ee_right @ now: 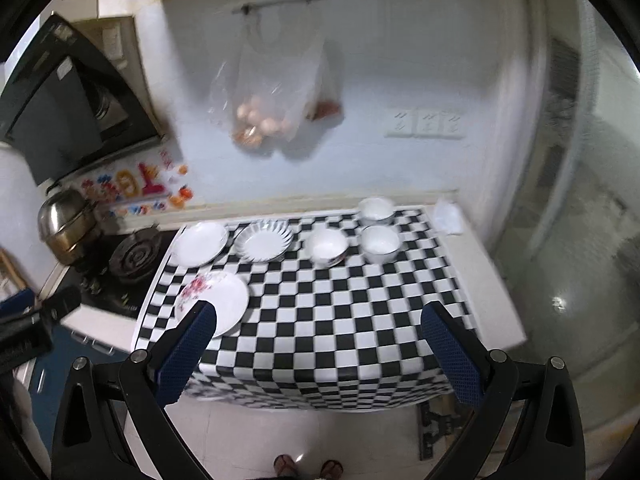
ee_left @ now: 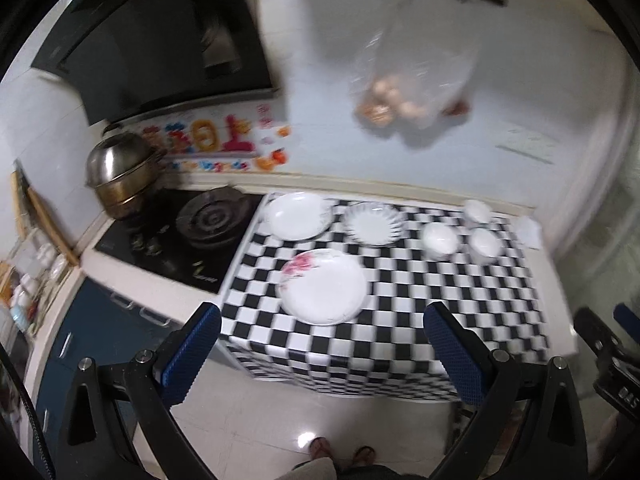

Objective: Organize plates and bowls

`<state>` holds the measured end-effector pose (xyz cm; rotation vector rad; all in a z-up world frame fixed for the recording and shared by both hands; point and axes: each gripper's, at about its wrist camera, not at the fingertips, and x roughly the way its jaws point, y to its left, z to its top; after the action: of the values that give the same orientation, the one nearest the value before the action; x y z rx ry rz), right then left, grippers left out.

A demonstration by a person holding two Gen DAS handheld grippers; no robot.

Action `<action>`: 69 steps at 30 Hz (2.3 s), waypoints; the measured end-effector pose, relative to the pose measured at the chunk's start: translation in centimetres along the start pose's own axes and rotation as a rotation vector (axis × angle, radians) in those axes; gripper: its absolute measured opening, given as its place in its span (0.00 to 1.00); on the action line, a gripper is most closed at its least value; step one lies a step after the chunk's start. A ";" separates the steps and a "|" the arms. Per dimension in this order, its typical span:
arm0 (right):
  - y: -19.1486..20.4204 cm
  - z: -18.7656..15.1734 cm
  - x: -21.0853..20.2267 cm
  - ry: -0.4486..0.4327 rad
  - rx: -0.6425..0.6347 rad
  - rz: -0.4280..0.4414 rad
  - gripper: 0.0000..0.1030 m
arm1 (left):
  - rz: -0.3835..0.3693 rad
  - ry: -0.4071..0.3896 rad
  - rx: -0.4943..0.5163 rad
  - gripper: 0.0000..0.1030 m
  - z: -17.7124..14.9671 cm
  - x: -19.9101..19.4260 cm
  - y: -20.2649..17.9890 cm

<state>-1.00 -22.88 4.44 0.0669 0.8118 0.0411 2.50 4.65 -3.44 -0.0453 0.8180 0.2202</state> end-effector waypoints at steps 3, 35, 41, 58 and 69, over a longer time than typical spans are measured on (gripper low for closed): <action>-0.1 -0.1 5.7 0.112 -0.012 0.092 1.00 | 0.064 0.045 -0.015 1.00 -0.2 3.8 1.2; 13.6 -5.4 55.6 0.897 0.222 0.268 0.57 | -0.219 0.784 0.062 0.40 0.2 48.5 7.8; 14.9 -6.5 56.7 0.936 0.232 0.295 0.25 | -0.246 0.797 0.064 0.24 -0.3 48.2 7.5; 8.3 -4.0 52.8 0.866 0.215 0.303 0.16 | -0.234 0.715 0.109 0.24 2.4 42.4 0.5; -0.1 -2.0 50.8 0.807 0.260 0.288 0.16 | -0.265 0.709 0.163 0.24 2.5 41.2 -5.7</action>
<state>32.42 -19.73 -33.70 0.4331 1.6067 0.2459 32.83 6.73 -31.98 -0.0803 1.5194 -0.1280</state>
